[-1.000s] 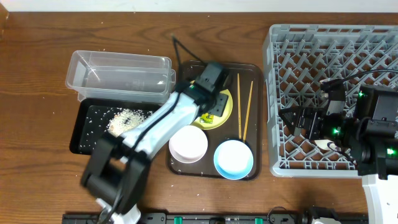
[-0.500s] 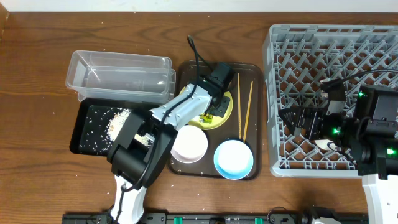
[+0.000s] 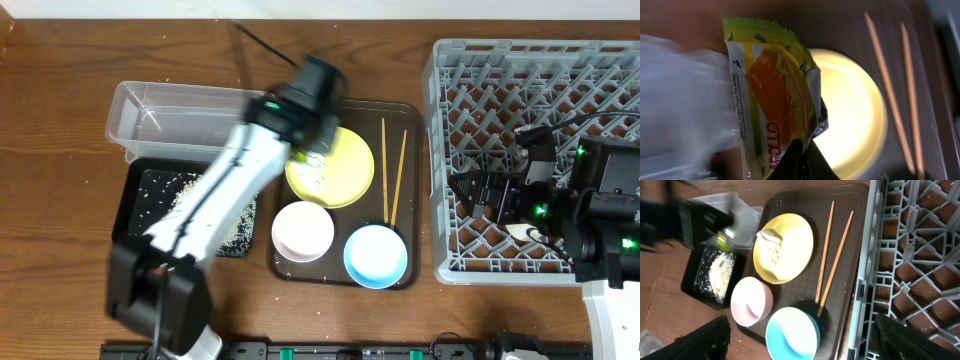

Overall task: Sort waste into correct bins and load items into the dishwasher rack
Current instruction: 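Grasp the snack wrapper from the yellow plate and drop it in the clear bin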

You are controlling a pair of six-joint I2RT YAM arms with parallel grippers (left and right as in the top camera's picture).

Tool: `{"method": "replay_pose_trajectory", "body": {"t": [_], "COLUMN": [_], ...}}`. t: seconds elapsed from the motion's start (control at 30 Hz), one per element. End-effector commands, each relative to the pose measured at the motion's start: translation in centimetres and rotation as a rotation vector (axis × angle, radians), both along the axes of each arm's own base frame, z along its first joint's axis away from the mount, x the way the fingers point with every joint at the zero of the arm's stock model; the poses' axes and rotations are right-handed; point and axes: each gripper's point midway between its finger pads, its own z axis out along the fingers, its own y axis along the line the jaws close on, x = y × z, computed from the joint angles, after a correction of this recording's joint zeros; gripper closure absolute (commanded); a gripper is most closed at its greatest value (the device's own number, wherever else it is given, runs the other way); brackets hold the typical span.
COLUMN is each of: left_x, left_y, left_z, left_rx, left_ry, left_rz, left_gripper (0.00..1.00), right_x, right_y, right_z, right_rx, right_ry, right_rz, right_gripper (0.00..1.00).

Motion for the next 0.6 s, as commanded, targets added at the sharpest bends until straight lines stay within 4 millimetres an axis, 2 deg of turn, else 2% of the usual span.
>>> {"method": "replay_pose_trajectory", "body": {"t": [0.0, 0.07, 0.1, 0.13, 0.17, 0.3, 0.4, 0.57], "left_x": [2.3, 3.8, 4.4, 4.8, 5.0, 4.0, 2.2, -1.6], "left_y": [5.4, 8.3, 9.2, 10.0, 10.3, 8.4, 5.6, 0.2], "left_z": [-0.9, -1.3, -1.4, -1.3, -1.3, -1.0, -1.5, -3.8], "left_rx": [0.053, 0.045, 0.039, 0.022, -0.004, -0.102, -0.122, -0.030], "left_ry": [-0.004, -0.015, -0.020, -0.026, -0.024, 0.025, 0.084, 0.148], "left_rz": [0.138, 0.213, 0.244, 0.278, 0.285, 0.224, 0.153, -0.023], "left_gripper": [0.94, 0.92, 0.76, 0.50, 0.43, 0.42, 0.42, 0.42], "right_x": [0.1, 0.1, 0.1, 0.1, 0.1, 0.0, 0.0, 0.1], "right_y": [0.5, 0.5, 0.5, 0.5, 0.5, 0.5, 0.5, 0.5], "right_z": [0.7, 0.7, 0.6, 0.6, 0.7, 0.7, 0.7, 0.7], "right_rx": [-0.004, -0.004, -0.004, -0.004, -0.004, -0.004, -0.004, -0.004], "right_ry": [-0.022, -0.022, -0.022, -0.022, -0.022, -0.022, -0.022, -0.022], "right_rz": [0.023, 0.023, 0.023, 0.023, 0.023, 0.023, 0.023, 0.023], "right_gripper": [0.11, 0.11, 0.11, 0.11, 0.11, 0.11, 0.11, 0.11]}}
